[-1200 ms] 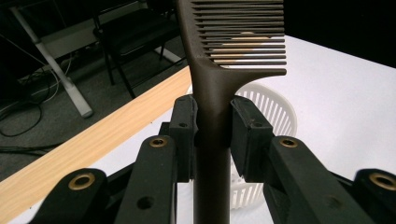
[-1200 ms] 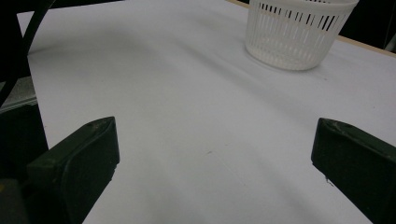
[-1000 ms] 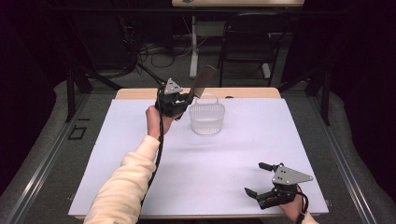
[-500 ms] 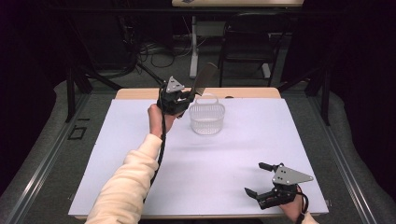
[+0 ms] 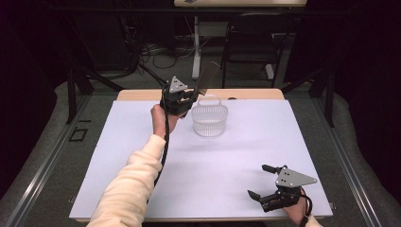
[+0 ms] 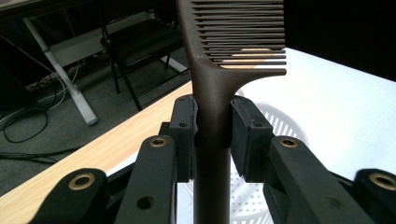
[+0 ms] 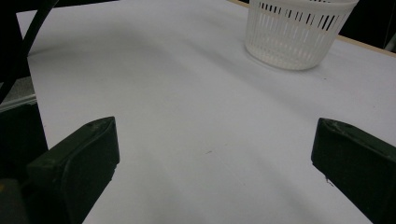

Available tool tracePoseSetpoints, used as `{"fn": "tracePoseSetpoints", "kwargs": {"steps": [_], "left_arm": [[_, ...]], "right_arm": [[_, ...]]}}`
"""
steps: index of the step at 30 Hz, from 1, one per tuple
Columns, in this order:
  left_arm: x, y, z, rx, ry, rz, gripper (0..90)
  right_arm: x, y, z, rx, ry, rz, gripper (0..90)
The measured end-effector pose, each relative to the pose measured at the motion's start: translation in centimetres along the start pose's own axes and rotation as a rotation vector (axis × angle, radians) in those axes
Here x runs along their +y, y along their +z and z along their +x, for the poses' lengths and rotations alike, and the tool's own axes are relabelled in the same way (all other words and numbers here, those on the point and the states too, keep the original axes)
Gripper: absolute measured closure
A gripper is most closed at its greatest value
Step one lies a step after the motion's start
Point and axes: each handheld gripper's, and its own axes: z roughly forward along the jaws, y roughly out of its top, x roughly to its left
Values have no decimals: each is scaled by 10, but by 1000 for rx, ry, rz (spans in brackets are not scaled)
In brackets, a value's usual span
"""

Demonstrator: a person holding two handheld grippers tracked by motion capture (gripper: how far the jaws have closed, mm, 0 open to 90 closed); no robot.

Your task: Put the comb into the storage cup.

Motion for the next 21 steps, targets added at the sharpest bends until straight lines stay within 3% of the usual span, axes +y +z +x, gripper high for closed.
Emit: {"fn": "tracePoseSetpoints", "kwargs": {"steps": [21], "left_arm": [[-1,10,0,-1,-8,-33,721]], "right_arm": [[0,0,0,1,3,3,6]]}}
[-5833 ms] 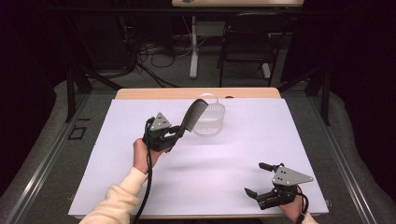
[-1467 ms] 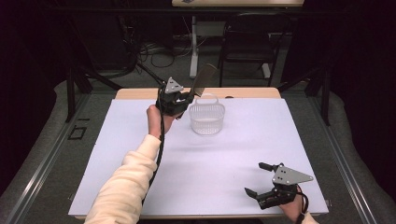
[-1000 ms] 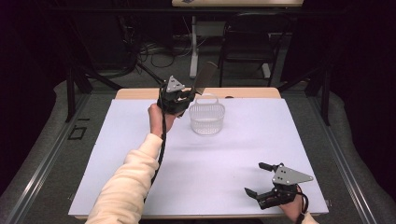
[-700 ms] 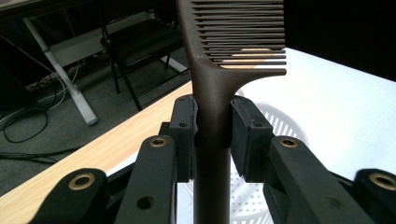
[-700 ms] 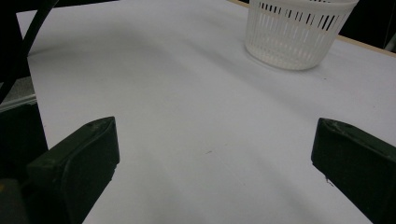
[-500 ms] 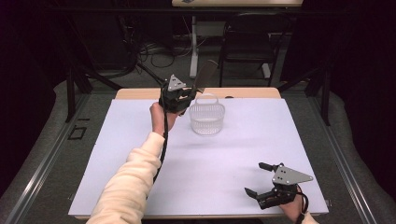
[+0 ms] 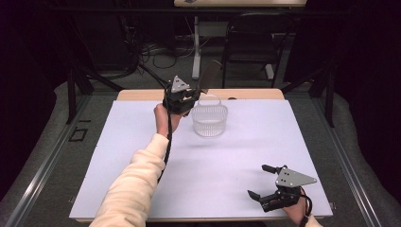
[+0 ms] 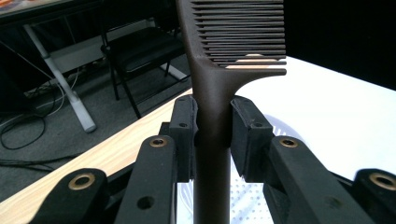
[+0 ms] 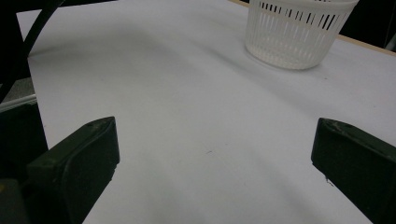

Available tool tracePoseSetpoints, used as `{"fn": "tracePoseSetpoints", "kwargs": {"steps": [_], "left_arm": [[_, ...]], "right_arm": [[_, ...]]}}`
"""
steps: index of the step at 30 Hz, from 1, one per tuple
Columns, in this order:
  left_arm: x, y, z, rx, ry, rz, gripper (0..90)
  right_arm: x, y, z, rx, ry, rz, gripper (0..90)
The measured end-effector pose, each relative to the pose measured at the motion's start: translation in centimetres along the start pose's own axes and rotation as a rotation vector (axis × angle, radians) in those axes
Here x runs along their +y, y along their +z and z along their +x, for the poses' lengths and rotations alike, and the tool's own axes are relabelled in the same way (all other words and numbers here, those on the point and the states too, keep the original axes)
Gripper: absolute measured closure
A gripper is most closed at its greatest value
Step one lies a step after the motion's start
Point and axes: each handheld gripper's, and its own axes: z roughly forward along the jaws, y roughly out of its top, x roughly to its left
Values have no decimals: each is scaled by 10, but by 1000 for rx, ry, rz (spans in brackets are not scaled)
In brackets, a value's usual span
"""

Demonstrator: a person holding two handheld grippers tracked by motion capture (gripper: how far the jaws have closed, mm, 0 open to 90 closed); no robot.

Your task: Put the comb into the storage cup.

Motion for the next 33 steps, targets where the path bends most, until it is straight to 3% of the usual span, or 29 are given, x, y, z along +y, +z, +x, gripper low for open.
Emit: {"fn": "tracePoseSetpoints", "kwargs": {"steps": [33], "left_arm": [[5,14,-4,-7,-12,-64,721]], "right_arm": [[0,0,0,1,2,-5,6]]}}
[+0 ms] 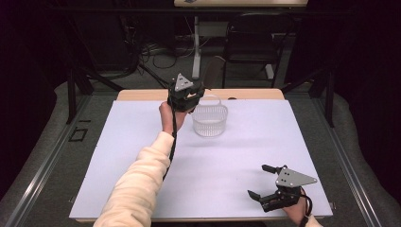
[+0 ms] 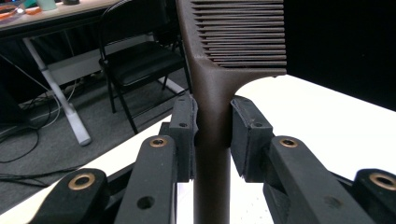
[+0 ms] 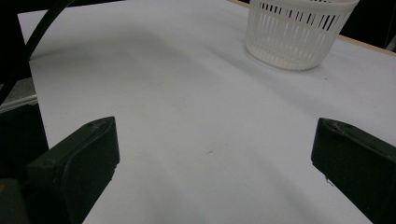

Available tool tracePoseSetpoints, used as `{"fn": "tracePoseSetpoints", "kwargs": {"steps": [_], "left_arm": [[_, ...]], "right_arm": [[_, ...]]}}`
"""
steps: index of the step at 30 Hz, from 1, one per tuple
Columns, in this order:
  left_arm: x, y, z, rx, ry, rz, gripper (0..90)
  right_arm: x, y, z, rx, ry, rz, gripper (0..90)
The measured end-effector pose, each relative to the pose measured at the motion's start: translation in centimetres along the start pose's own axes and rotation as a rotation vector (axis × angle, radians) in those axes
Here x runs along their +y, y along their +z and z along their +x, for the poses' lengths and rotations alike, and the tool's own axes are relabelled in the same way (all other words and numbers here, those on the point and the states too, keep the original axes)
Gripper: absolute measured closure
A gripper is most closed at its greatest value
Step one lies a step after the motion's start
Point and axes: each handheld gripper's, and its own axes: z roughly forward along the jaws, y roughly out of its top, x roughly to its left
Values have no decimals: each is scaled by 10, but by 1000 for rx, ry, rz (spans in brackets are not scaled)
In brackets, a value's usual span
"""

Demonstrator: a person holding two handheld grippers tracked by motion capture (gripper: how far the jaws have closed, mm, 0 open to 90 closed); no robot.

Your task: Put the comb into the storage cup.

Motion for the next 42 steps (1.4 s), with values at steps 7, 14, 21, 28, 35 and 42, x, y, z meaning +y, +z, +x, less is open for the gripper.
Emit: {"fn": "tracePoseSetpoints", "kwargs": {"steps": [7,14,21,28,35,42], "left_arm": [[-1,4,0,-7,-6,-7,721],[-2,5,1,-1,-15,-20,721],[-4,8,2,-2,-29,-29,721],[-7,11,1,2,-44,-43,721],[-10,15,-1,2,-59,-57,721],[-15,19,-1,2,-85,-66,721]], "right_arm": [[0,0,0,-1,0,1,6],[0,0,0,0,-1,0,6],[0,0,0,0,-4,-2,6],[0,0,0,0,-1,0,6],[0,0,0,0,0,-1,6],[0,0,0,1,-1,-4,6]]}}
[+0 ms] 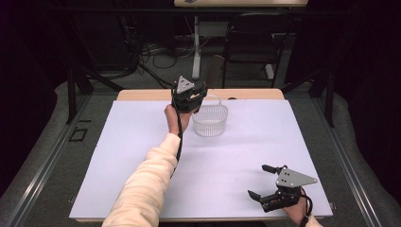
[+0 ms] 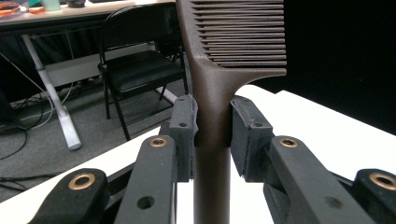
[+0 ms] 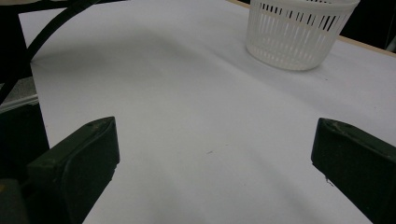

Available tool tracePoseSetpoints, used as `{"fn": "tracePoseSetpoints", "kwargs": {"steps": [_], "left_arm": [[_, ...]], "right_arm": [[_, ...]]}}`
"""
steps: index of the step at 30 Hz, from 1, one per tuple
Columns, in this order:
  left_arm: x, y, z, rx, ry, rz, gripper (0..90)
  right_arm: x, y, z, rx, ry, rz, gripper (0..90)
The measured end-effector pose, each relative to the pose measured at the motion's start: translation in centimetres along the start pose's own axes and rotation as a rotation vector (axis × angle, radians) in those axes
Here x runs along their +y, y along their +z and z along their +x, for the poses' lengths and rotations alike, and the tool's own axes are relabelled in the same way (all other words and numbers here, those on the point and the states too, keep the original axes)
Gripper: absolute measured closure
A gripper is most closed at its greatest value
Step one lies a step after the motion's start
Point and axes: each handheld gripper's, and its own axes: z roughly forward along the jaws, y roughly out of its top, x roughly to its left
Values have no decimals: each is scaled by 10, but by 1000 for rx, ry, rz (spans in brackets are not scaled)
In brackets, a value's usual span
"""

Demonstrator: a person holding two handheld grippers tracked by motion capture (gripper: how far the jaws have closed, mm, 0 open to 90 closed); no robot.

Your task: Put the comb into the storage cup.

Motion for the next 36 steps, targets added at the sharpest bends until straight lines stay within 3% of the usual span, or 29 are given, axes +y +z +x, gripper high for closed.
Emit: {"fn": "tracePoseSetpoints", "kwargs": {"steps": [9,36], "left_arm": [[-7,5,0,-9,-17,-4,721],[-22,18,-2,-50,-1,43,720]], "right_arm": [[0,0,0,0,0,-1,6],[0,0,0,3,6,2,6]]}}
